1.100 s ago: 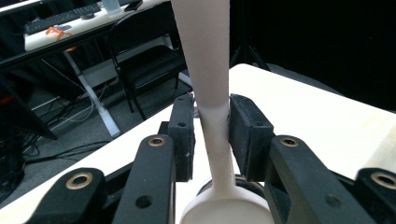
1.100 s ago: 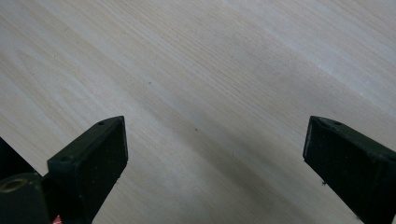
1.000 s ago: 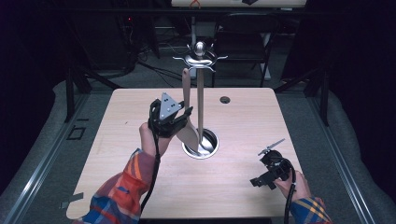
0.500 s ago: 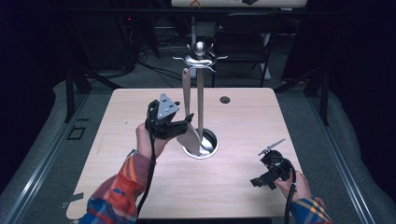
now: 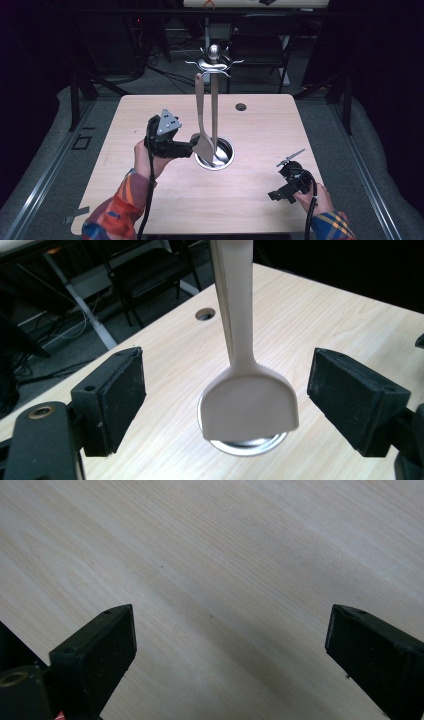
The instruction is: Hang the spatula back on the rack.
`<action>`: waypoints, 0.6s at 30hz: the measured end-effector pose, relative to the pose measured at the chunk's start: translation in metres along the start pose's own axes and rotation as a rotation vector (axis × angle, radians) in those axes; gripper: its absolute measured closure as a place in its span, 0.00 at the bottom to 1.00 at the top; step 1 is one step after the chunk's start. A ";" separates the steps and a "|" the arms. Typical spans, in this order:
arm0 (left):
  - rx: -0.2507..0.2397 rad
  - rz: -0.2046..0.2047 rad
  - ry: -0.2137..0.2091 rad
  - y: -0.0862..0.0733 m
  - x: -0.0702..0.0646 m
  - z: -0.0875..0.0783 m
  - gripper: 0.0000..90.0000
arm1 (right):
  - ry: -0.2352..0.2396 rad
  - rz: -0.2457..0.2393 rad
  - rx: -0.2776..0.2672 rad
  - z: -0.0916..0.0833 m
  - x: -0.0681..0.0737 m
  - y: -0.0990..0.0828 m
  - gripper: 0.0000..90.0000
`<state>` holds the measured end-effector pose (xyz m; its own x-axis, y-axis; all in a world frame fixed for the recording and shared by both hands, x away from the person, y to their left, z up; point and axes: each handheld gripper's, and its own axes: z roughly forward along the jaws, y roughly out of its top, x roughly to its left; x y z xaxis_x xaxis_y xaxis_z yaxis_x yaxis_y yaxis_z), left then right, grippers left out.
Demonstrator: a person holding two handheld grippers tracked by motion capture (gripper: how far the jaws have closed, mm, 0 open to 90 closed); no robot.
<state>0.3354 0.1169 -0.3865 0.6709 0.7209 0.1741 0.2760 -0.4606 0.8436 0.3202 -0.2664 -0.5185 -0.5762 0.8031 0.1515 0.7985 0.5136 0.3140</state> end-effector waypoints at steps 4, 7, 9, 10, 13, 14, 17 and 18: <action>0.027 -0.008 0.011 -0.013 -0.001 -0.006 0.16 | 0.002 -0.003 0.007 0.000 0.000 0.000 0.06; 0.054 -0.014 0.018 -0.028 -0.001 -0.009 0.15 | 0.007 0.009 -0.006 0.001 0.000 -0.001 0.06; 0.091 -0.015 0.014 -0.042 -0.001 -0.009 0.13 | 0.004 0.002 0.005 0.001 -0.001 -0.001 0.06; 0.091 -0.015 0.014 -0.042 -0.001 -0.009 0.11 | 0.004 0.002 0.005 0.001 -0.001 -0.001 0.06; 0.171 -0.038 0.003 -0.067 0.000 -0.005 0.07 | -0.001 0.000 0.004 0.001 0.000 0.000 0.06; 0.171 -0.038 0.003 -0.067 0.000 -0.005 0.06 | -0.001 0.000 0.004 0.001 0.000 0.000 0.06; 0.220 -0.125 -0.044 -0.087 0.001 -0.001 0.07 | 0.005 -0.004 0.006 0.001 0.000 0.000 0.06; 0.230 -0.156 -0.068 -0.093 0.001 0.001 0.07 | 0.005 -0.004 0.006 0.001 0.000 0.000 0.06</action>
<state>0.3111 0.1603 -0.4651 0.6503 0.7596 0.0104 0.5230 -0.4576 0.7191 0.3201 -0.2662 -0.5195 -0.5806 0.7993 0.1550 0.7970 0.5192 0.3086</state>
